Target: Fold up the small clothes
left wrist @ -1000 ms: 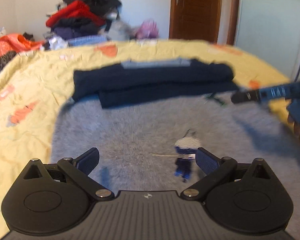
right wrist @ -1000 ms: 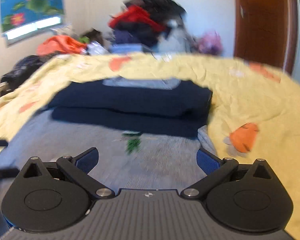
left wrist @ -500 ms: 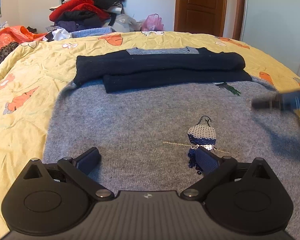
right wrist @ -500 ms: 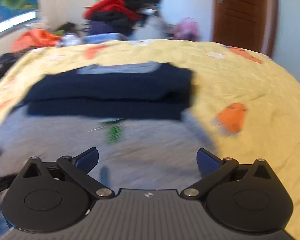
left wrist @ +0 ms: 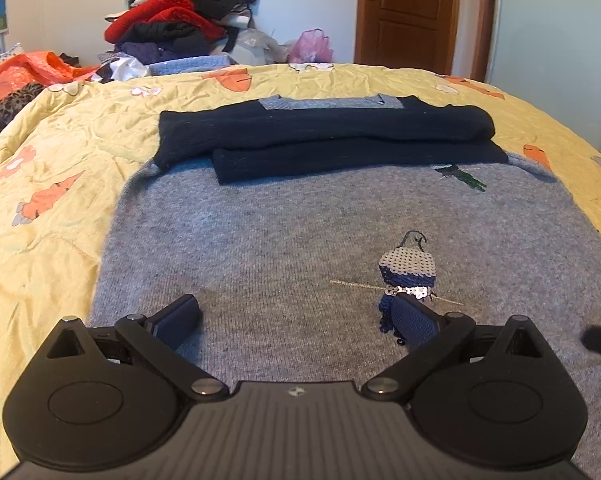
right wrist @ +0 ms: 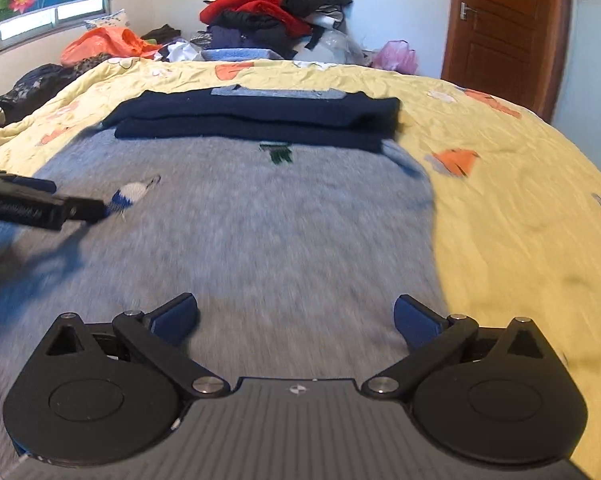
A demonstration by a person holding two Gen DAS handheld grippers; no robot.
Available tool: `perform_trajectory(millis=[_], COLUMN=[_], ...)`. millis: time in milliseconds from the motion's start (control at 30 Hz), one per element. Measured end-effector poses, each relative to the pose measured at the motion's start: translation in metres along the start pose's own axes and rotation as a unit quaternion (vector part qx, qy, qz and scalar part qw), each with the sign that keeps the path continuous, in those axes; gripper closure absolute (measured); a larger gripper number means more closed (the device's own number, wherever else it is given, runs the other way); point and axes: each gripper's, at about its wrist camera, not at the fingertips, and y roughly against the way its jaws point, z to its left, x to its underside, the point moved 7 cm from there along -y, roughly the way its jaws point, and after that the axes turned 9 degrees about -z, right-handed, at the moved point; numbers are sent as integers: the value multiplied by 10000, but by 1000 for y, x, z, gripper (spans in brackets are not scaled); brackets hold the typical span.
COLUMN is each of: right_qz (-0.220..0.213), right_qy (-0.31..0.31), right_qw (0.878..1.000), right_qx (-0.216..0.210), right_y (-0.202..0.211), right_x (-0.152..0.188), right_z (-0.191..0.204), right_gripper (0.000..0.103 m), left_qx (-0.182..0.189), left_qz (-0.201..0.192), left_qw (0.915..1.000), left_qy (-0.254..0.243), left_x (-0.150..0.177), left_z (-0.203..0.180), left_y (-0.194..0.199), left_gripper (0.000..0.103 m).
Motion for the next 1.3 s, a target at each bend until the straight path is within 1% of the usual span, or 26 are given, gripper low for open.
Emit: perform_trajectory(millis=[100,200,367,467,600,633,733,800,867,900,933,1000,1067,1100,1133,1167,1233,1300], right_qz=[9,24,11,43,42,-11,-30,38,179,211,210,127,110,136,200,267,64,-39], right_qy=[-1,-25,-76,-53,18,54,147,200,102,-14,-108,-98,234,461,700,818,716,737], right_qw=[10000,9999,9998,9999,9999,9999,9999,9997,9996,9993,9986,9972,9964,9954,9935,9917,9916,9901], right_qx=[53,100,164,157,95,104,-55,-124,-212,-323,-471,-728,-810,-829,-873,-955,-1072,-1195], right_y=[10,17,27,36,50,54,63,67,69,69,68,63,58,56,54,53,61,73], right_x=[8,13,20,26,33,35,43,43,38,33,28,17,14,17,23,31,42,49], right_z=[1,2,6,11,18,19,23,24,25,27,32,46,65,74,82,86,79,67], right_gripper=[0,0,0,0,0,0,0,0,0,0,0,0,0,0,0,0,0,0], left_qx=[-190,-261,-367,-420,-384,-357,-262,-195,2,144,254,312,403,409,508,632,747,729], left_qz=[95,252,182,124,98,109,153,243,384,425,418,409,286,247,192,221,296,283], left_qw=[9998,9993,9990,9989,9991,9992,9995,9995,9992,9990,9988,9976,9960,9953,9949,9947,9950,9950], left_qy=[48,102,178,145,131,117,68,35,87,52,-69,-470,-749,-843,-850,-776,-596,-630], left_x=[4,13,38,51,63,64,66,65,64,63,63,66,69,72,75,78,85,91], left_z=[-3,-8,-14,-14,-13,-13,-12,-12,-17,-22,-29,-43,-51,-50,-46,-41,-24,-10], left_y=[8,25,61,82,102,104,109,110,112,113,113,114,120,122,125,127,134,143], left_gripper=[0,0,0,0,0,0,0,0,0,0,0,0,0,0,0,0,0,0])
